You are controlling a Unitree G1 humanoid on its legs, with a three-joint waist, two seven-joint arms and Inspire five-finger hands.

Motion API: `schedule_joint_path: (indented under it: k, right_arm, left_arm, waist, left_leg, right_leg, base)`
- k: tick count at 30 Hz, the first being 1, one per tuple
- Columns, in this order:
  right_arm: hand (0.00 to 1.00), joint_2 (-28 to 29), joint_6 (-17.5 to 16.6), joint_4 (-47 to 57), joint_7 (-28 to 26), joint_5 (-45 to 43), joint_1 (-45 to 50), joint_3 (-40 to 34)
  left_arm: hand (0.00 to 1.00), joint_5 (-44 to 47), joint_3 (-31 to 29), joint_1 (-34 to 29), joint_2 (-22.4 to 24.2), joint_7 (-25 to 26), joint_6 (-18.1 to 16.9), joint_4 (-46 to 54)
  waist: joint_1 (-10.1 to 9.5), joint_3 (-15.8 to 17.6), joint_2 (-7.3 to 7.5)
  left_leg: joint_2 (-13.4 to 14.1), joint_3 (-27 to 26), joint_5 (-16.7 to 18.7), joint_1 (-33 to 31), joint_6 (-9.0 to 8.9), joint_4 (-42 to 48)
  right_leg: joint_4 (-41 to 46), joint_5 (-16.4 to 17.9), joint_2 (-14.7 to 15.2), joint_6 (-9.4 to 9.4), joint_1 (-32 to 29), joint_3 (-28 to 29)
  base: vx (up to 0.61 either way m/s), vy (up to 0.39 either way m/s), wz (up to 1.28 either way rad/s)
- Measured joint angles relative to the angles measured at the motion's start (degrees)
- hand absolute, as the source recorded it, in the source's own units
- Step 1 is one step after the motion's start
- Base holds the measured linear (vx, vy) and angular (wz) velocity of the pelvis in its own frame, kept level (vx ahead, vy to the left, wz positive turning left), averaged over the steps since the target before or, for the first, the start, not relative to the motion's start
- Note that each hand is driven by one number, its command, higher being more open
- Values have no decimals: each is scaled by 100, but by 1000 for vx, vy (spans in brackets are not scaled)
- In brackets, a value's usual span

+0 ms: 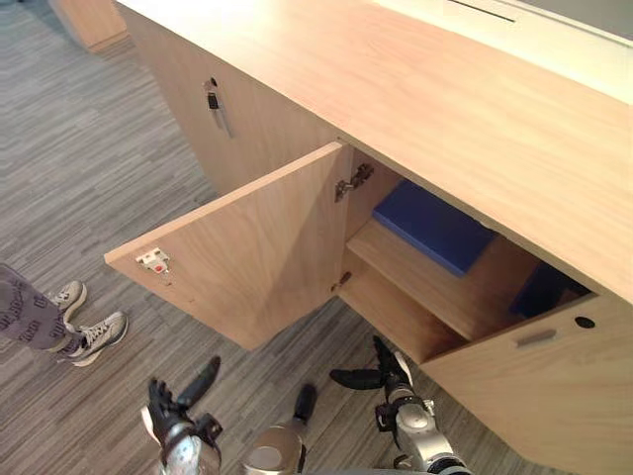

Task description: Walk over to the cabinet, pick up the folder, carry it to the office cabinet, place the folder inside the office cabinet, then close the office cabinet door

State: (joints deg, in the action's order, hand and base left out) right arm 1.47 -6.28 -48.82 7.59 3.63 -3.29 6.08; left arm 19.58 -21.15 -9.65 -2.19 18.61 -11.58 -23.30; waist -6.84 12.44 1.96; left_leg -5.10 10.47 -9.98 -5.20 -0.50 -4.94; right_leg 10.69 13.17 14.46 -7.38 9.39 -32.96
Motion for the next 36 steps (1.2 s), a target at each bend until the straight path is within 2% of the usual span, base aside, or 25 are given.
schedule_joint_path:
  k: [3,7,13,22,27,36]
  right_arm:
    - [100,-18,0,0,5,0,5,0]
    - [100,-21,1,0,-4,2,46,0]
    - [100,-21,38,-39,-14,14,213,-8]
    - [100,-130,53,-284,-46,52,390,-133]
    - [100,-157,57,-411,-61,54,387,-244]
    - [100,-284,77,-483,-96,49,402,-361]
  left_arm:
    - [100,-243,0,100,-273,9,-132,492]
    - [100,-405,110,176,-290,-15,-177,621]
    - [100,-960,953,-36,-210,-84,-123,634]
    - [100,-1290,950,-200,-401,-61,-82,625]
    - [100,-1310,1007,-270,-676,-61,-110,449]
    - [100,-1275,1179,-370,-935,-63,-125,-318]
  waist:
    - [13,0,0]
    - [60,-2,2]
    - [157,-15,23]
    - [155,-30,35]
    - [157,-78,33]
    - [191,-300,-32]
  left_leg:
    - [21,-5,-4,4,-6,-4]
    - [43,-22,-13,21,-17,-10]
    - [147,-115,-17,31,-37,-43]
    - [315,-240,-13,18,-107,-46]
    - [408,-393,-15,-13,-121,-45]
    - [521,-878,-23,-2,-118,-22]
  right_leg:
    - [-10,-1,-24,0,1,17]
    - [-19,-1,-44,1,2,76]
    - [-152,-47,-150,12,-12,214]
    - [-208,-86,-315,56,-117,426]
    - [-208,-140,-375,111,-258,638]
    - [-210,-313,-411,111,-549,1248]
  base:
    - [0,0,0]
    - [-34,-2,-3]
    - [-51,-15,-9]
    - [-48,-38,-9]
    - [-49,-13,-19]
    - [-53,13,-28]
